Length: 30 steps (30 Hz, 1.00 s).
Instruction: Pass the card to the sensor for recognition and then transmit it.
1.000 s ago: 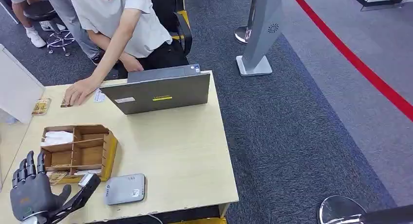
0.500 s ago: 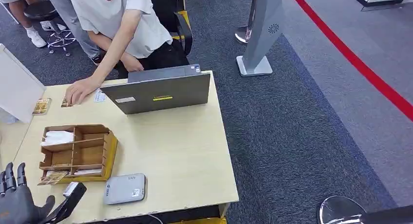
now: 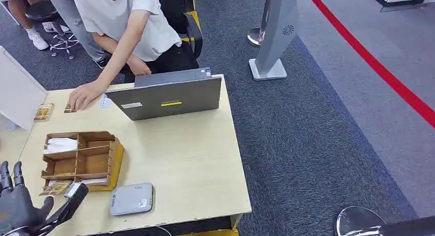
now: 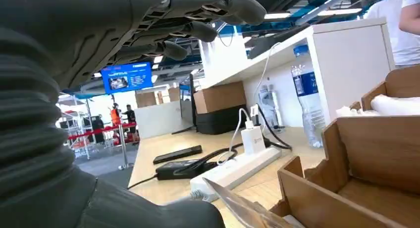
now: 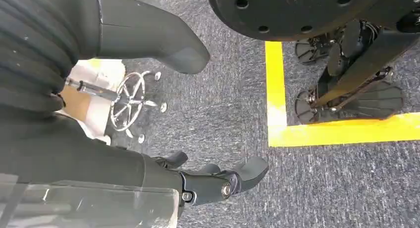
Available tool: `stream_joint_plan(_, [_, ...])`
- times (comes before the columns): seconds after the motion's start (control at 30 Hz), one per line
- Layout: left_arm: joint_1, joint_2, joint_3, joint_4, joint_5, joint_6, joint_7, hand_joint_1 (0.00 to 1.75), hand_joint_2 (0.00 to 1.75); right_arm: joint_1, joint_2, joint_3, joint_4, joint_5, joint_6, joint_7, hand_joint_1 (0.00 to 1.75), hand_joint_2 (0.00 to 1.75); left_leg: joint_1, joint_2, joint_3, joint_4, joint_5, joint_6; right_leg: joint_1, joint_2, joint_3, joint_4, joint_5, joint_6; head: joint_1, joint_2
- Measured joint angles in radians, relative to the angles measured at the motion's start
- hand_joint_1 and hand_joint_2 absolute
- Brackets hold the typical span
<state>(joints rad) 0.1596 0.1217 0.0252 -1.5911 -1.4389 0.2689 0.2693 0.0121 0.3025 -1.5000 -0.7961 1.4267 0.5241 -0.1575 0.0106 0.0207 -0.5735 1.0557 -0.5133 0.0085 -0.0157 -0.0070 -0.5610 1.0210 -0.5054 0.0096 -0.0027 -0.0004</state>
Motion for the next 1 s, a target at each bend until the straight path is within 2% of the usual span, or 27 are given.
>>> stream_joint_plan(1.0, [-0.025, -0.014, -0.002, 0.035, 0.027, -0.080, 0.030, 0.00, 1.75, -0.006, 0.000, 0.000, 0.000, -0.003, -0.007, 0.020, 0.00, 1.75, 0.000, 0.000, 0.000, 0.000, 0.000, 0.000, 0.000, 0.000, 0.000, 0.000, 0.000, 0.000, 0.000, 0.000])
